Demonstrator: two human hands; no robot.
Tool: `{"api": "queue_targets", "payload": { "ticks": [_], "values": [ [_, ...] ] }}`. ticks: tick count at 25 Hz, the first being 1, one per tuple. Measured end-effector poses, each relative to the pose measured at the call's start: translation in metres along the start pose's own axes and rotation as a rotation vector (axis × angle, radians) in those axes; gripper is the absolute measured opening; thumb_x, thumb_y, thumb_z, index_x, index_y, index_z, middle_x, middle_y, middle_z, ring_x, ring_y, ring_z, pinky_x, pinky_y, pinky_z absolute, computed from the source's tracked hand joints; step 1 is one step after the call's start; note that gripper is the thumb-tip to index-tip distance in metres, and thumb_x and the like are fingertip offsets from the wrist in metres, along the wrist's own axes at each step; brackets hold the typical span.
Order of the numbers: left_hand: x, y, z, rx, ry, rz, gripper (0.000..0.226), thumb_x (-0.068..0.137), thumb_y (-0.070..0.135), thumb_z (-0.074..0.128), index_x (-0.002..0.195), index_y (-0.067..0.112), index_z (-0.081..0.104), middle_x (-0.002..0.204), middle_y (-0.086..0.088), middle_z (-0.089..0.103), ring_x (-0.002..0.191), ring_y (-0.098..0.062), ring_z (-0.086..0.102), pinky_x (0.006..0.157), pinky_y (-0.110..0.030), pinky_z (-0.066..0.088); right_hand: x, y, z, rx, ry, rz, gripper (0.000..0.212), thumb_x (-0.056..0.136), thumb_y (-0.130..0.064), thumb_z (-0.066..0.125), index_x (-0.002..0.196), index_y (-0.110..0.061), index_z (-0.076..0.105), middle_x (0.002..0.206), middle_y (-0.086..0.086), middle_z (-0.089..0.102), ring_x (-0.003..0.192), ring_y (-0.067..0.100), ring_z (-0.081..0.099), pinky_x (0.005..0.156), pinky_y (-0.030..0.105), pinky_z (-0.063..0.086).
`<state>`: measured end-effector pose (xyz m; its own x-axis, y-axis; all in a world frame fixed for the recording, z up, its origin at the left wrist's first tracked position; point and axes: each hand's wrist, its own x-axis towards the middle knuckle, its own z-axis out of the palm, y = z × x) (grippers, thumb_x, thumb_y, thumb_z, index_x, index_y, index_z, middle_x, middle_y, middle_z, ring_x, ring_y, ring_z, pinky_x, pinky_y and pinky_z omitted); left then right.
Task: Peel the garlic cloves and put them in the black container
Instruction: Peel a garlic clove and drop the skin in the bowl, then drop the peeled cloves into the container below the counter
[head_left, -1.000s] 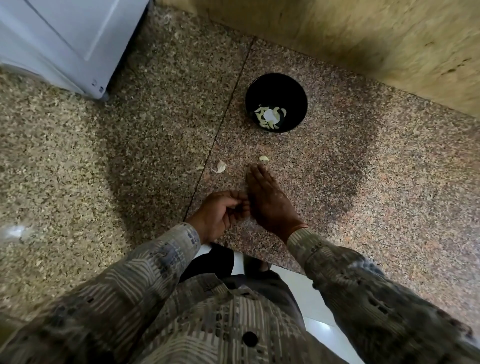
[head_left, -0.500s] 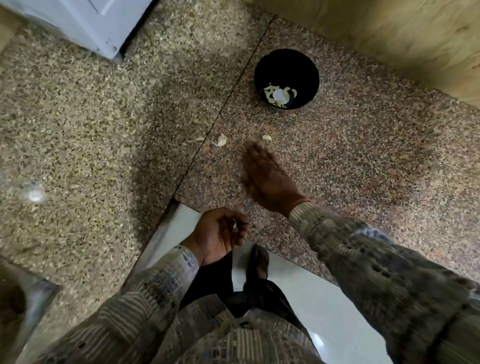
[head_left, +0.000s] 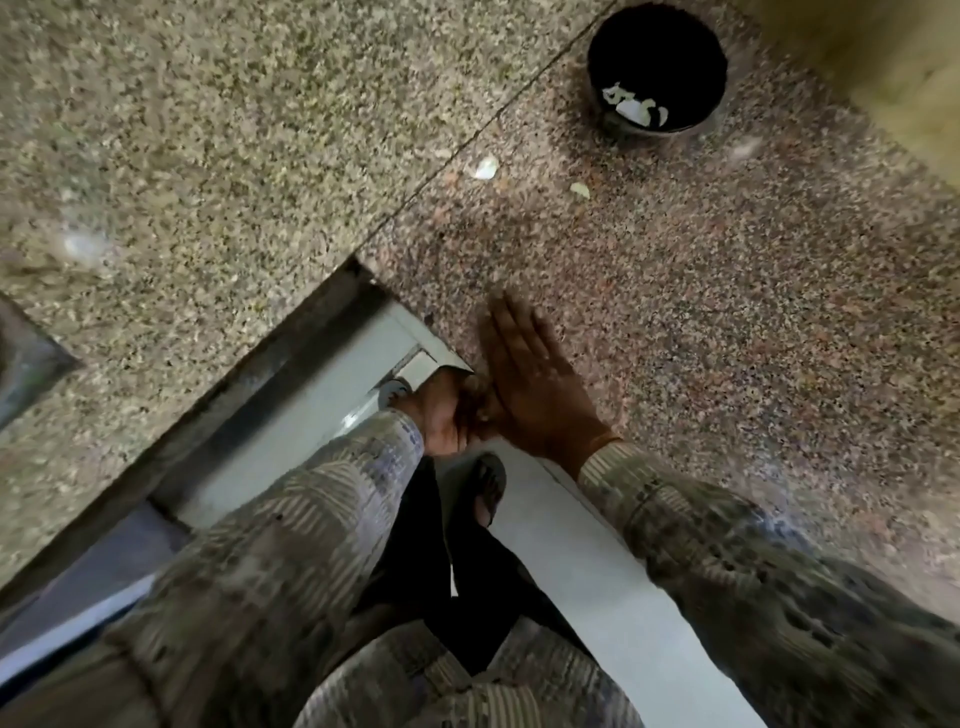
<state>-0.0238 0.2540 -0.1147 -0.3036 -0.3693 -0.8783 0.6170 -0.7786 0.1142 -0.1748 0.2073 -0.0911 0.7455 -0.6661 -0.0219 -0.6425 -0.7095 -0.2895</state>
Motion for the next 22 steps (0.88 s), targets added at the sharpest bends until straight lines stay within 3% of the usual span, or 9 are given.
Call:
{"api": "queue_targets", "payload": {
  "ticks": [3, 6, 8, 9, 13, 17, 19, 22],
  "values": [
    [0.002, 0.002, -0.003, 0.038, 0.01, -0.016, 0.03, 0.101, 0.012, 0.035, 0.075, 0.011, 0.051, 0.056, -0.003, 0.045, 0.042, -0.015, 0.049, 0.045, -0.02, 0.043, -0.028, -0.012, -0.001, 0.021, 0.017, -0.07, 0.069, 0.111, -0.046, 0.028, 0.159, 0.003, 0.026, 0.169, 0.022, 0.016, 0.159, 0.034, 0.009, 0.127, 0.054, 0.018],
    [0.008, 0.0, -0.011, 0.089, -0.078, 0.045, 0.018, 0.092, 0.018, 0.05, 0.1, 0.006, 0.06, 0.078, -0.006, 0.054, 0.068, -0.017, 0.052, 0.061, -0.028, 0.047, -0.041, -0.011, -0.007, 0.014, -0.009, -0.174, 0.069, 0.111, -0.044, 0.034, 0.159, 0.004, 0.023, 0.17, 0.022, 0.012, 0.16, 0.034, 0.006, 0.127, 0.054, 0.018],
    [0.011, -0.002, -0.014, 0.073, -0.082, 0.061, 0.037, 0.087, 0.022, 0.058, 0.12, 0.007, 0.063, 0.098, -0.007, 0.058, 0.085, -0.018, 0.053, 0.076, -0.03, 0.05, -0.048, -0.01, -0.008, 0.009, -0.049, -0.227, 0.07, 0.111, -0.044, 0.036, 0.16, 0.003, 0.021, 0.171, 0.02, 0.011, 0.16, 0.032, 0.004, 0.127, 0.053, 0.018],
    [0.01, -0.003, -0.012, 0.034, -0.077, 0.066, 0.035, 0.091, 0.023, 0.056, 0.121, 0.008, 0.065, 0.101, -0.006, 0.058, 0.087, -0.018, 0.054, 0.078, -0.03, 0.052, -0.05, -0.009, -0.009, 0.01, -0.071, -0.241, 0.07, 0.111, -0.045, 0.036, 0.161, 0.002, 0.02, 0.171, 0.019, 0.01, 0.16, 0.032, 0.003, 0.126, 0.053, 0.019],
    [0.01, -0.011, -0.008, -0.032, -0.083, 0.076, 0.043, 0.105, 0.029, 0.039, 0.094, 0.011, 0.077, 0.089, 0.0, 0.067, 0.079, -0.012, 0.063, 0.067, -0.023, 0.057, -0.057, -0.012, -0.01, 0.005, -0.116, -0.274, 0.071, 0.111, -0.045, 0.037, 0.161, 0.002, 0.02, 0.171, 0.019, 0.009, 0.16, 0.032, 0.002, 0.126, 0.053, 0.018],
    [0.005, -0.021, -0.006, -0.045, -0.128, 0.095, 0.049, 0.101, 0.021, 0.037, 0.074, 0.01, 0.077, 0.076, 0.001, 0.067, 0.067, -0.01, 0.065, 0.061, -0.018, 0.052, -0.068, -0.011, -0.01, 0.137, -0.097, -0.401, 0.062, 0.11, -0.035, 0.045, 0.158, 0.003, 0.031, 0.169, 0.019, 0.022, 0.159, 0.03, 0.014, 0.126, 0.052, 0.022],
    [-0.004, -0.024, -0.005, -0.045, -0.135, 0.119, 0.048, 0.098, 0.014, 0.036, 0.071, 0.003, 0.074, 0.074, -0.005, 0.069, 0.064, -0.016, 0.068, 0.058, -0.022, 0.056, -0.07, -0.023, -0.013, 0.491, -0.086, -0.28, 0.052, 0.109, -0.025, 0.046, 0.153, 0.0, 0.043, 0.162, 0.016, 0.039, 0.153, 0.026, 0.033, 0.123, 0.046, 0.031],
    [-0.023, -0.027, -0.015, -0.089, -0.153, 0.208, 0.039, 0.092, 0.011, 0.041, 0.076, -0.001, 0.074, 0.083, -0.013, 0.07, 0.064, -0.02, 0.068, 0.061, -0.029, 0.06, -0.054, -0.062, -0.03, 1.308, 0.084, 0.415, 0.042, 0.108, -0.025, 0.04, 0.121, -0.005, 0.074, 0.126, 0.014, 0.072, 0.12, 0.023, 0.067, 0.104, 0.04, 0.051]
  ]
}}
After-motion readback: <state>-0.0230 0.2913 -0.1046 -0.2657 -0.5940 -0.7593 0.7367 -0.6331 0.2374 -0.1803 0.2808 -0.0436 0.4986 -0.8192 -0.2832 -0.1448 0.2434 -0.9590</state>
